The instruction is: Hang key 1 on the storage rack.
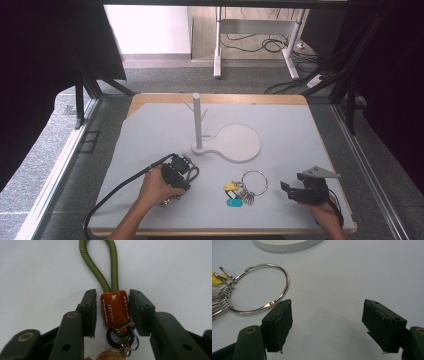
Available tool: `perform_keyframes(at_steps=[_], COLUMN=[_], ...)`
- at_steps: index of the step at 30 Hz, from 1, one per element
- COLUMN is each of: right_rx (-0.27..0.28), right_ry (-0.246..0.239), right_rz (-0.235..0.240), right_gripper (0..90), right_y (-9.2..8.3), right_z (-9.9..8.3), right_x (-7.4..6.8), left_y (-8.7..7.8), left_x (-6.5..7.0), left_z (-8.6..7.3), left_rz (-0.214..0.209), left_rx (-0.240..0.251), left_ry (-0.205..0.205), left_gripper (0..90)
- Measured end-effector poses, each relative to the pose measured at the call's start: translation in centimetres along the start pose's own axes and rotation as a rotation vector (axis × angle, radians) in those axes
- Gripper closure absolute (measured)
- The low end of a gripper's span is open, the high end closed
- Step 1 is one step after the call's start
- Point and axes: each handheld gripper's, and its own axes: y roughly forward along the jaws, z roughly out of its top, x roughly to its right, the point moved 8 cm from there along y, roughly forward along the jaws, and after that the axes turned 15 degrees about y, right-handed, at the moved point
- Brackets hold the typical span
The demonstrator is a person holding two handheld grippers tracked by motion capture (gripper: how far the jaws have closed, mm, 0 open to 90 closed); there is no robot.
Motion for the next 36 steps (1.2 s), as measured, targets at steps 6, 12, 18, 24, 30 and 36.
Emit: perform_keyframes(at_steps=[6, 12, 18, 24, 30, 36], right_rx=[-0.005, -0.006, -0.002, 0.006, 0.005, 0.007], right_ry=[0.001, 0.004, 0.005, 0.018, 0.028, 0.035], right_rz=[-0.009, -0.017, -0.021, -0.025, -0.023, -0.027], right_gripper=[25.0, 25.0, 25.0, 24.9, 24.9, 24.9], right_y=[0.1, 0.0, -0.1, -0.3, -0.2, -0.2], right_z=[-0.1, 0.0, 0.0, 0.1, 0.0, 0.1], right_x=[0.1, 0.2, 0.3, 0.5, 0.7, 0.7], left_y=[0.0, -0.8, -2.7, -5.1, -7.1, -8.7], left_x=[0.0, -0.2, -0.6, -0.7, -1.2, -1.7], left_z=[0.0, 0.0, 0.1, 0.0, -0.2, -0.5], left_rz=[-0.003, -0.003, -0.008, -0.031, -0.058, -0.056], left_rx=[0.003, 0.031, 0.109, 0.198, 0.276, 0.318], left_ry=[-0.002, 0.001, -0.009, -0.023, -0.02, -0.028], left_gripper=[65.8, 66.6, 66.8, 66.8, 66.8, 66.8])
